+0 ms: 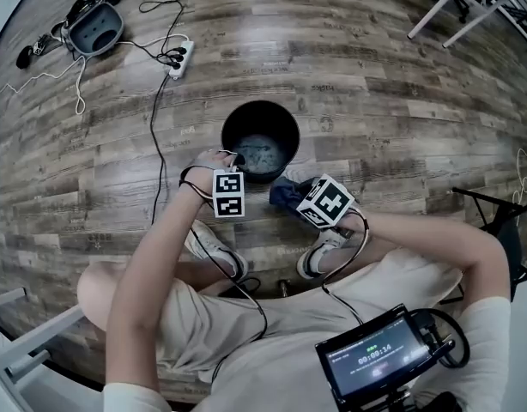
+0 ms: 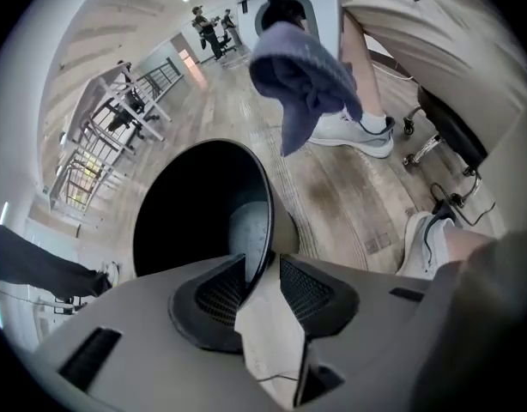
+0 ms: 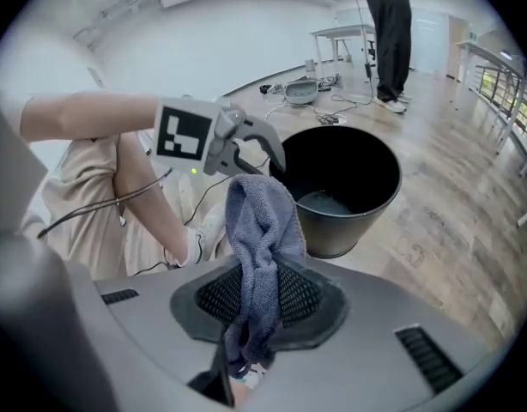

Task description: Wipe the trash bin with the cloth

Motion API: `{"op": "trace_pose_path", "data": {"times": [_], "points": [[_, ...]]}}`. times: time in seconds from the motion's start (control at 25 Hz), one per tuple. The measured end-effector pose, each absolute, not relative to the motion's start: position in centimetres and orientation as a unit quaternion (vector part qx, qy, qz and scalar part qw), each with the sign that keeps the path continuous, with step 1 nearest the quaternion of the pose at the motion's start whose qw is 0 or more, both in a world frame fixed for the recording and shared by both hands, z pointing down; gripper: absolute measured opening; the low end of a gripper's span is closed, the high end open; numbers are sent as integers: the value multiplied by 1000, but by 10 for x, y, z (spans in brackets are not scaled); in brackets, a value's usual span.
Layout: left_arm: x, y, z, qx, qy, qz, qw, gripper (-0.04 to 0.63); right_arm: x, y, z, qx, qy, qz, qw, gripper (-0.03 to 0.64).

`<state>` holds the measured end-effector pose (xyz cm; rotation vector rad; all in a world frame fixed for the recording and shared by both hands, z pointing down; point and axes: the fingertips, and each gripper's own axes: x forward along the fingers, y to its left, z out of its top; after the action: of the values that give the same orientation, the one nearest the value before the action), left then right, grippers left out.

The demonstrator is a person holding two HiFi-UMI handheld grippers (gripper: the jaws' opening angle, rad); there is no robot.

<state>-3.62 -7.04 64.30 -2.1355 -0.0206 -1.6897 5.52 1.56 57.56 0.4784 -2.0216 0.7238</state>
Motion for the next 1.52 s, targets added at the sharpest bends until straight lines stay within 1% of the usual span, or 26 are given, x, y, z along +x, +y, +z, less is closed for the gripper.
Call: {"op": "trace_pose_path", "data": {"times": [0.12, 0.24, 0.44, 0.96, 1.36, 1.52], "points": [[-37, -71, 648, -773, 2, -603, 197, 118, 51, 14, 555, 208, -830, 288, 430, 80], [-34, -70, 649, -768, 1, -607, 206, 118, 45, 8, 545, 216, -846, 270, 406, 80], [-35, -69, 650, -763, 4, -611, 211, 118, 43, -7, 551, 235, -851, 248, 400, 80], [-18, -56, 649, -790, 18, -592, 159, 110, 46, -23, 580, 213, -858, 189, 429, 80], [-17, -54, 649, -798, 29, -581, 155, 110, 44, -15, 606, 179, -853, 144, 469, 80], [-17, -54, 651, -799, 25, -583, 146, 110, 37, -16, 620, 180, -851, 131, 475, 80]]}}
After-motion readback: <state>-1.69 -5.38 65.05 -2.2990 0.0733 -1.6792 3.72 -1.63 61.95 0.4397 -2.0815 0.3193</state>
